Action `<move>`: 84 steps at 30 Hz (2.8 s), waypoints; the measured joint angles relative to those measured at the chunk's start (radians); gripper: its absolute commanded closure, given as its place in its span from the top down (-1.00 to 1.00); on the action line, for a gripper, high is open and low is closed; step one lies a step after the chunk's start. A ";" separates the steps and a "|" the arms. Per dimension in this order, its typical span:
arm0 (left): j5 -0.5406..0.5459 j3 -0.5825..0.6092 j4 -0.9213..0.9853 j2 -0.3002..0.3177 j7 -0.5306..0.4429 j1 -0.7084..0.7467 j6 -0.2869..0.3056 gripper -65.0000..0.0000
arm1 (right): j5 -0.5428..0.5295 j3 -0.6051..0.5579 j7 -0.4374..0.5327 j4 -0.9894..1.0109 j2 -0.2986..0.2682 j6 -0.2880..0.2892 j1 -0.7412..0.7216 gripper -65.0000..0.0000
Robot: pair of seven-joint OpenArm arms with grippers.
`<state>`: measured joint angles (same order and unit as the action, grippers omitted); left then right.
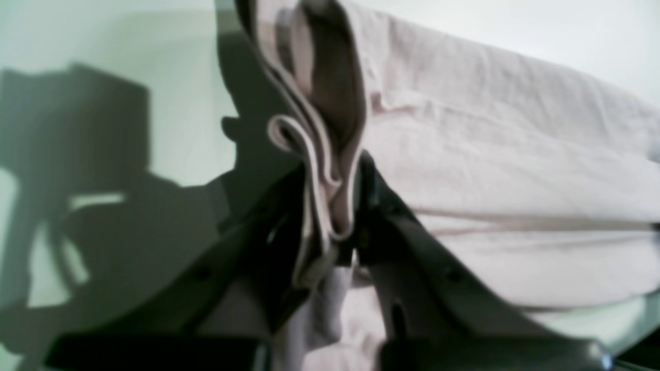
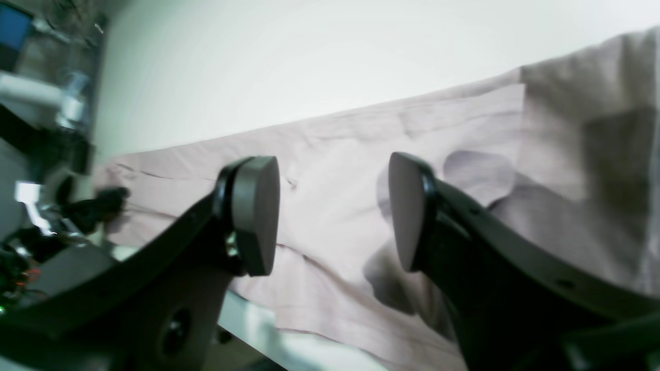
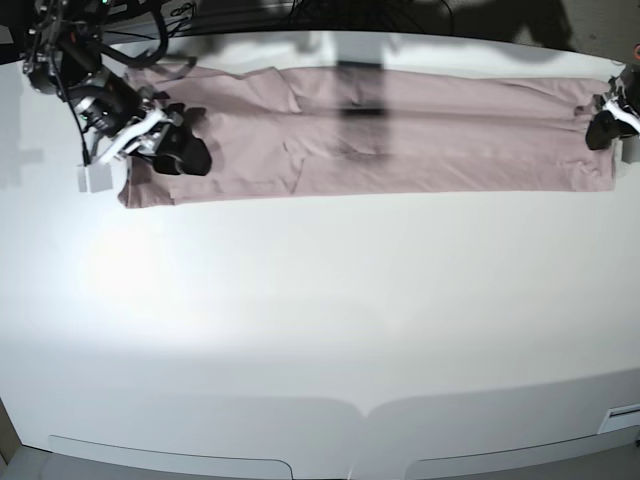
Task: Fold the T-shirt properly
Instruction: 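Move both grippers inward and grasp the folded strip's ends, then pinch the strip's end with the right gripper and adjust the left gripper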
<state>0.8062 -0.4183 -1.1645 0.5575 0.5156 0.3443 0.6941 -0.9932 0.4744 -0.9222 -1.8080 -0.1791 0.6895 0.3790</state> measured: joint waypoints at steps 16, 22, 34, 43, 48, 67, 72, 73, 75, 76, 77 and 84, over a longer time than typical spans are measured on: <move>-0.194 0.002 0.002 0.148 -0.046 -0.029 -0.092 -1.00 | 0.530 -0.471 0.156 0.000 0.241 0.000 -0.056 0.04; 0.114 0.002 -0.111 0.130 0.170 0.009 -0.080 -1.00 | 0.602 -0.494 0.200 0.000 0.266 0.000 -0.068 0.04; 0.169 0.005 -0.567 -0.210 0.271 0.118 -0.079 -1.00 | 0.618 -0.491 0.200 0.000 0.262 0.000 -0.094 0.04; -0.105 0.002 -0.601 -0.431 0.274 0.056 -0.083 -1.00 | 0.620 -0.492 0.201 0.000 0.262 0.000 -0.094 0.04; -0.159 0.000 -0.601 -0.489 0.296 0.018 -0.080 -1.00 | 0.621 -0.492 0.200 0.000 0.262 0.000 -0.103 0.04; -0.234 0.249 -0.601 -0.505 0.291 -0.018 -0.048 0.10 | 0.617 -0.492 0.192 0.000 0.262 0.000 -0.138 0.04; -0.234 0.251 -0.616 -0.457 0.294 -0.042 -0.047 0.10 | 0.536 -0.492 0.154 -0.002 0.250 0.000 -0.138 0.04; -0.234 0.251 -0.632 -0.433 0.296 -0.042 -0.047 0.10 | 0.503 -0.492 0.121 -0.015 0.240 0.000 -0.137 0.04; -0.230 0.232 -0.657 -0.384 0.291 -0.043 -0.048 0.10 | 0.470 -0.492 0.054 -0.075 0.212 0.000 -0.137 0.04; -0.230 0.212 -0.661 -0.366 0.283 -0.043 -0.066 0.10 | 0.446 -0.488 0.024 -0.115 0.196 0.000 -0.137 0.04; -0.230 0.190 -0.661 -0.351 0.270 -0.043 -0.082 0.10 | 0.427 -0.482 -0.006 -0.159 0.174 0.003 -0.139 0.04; -0.231 -0.003 -0.661 -0.315 0.225 -0.037 -0.092 0.10 | 0.325 -0.312 -0.153 -0.274 0.062 -0.032 -0.114 0.04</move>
<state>0.5755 -0.4217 -1.8259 0.2428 0.7403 0.3073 0.6018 -0.6685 0.1627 -1.0752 -2.0815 -0.1173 0.6575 0.2646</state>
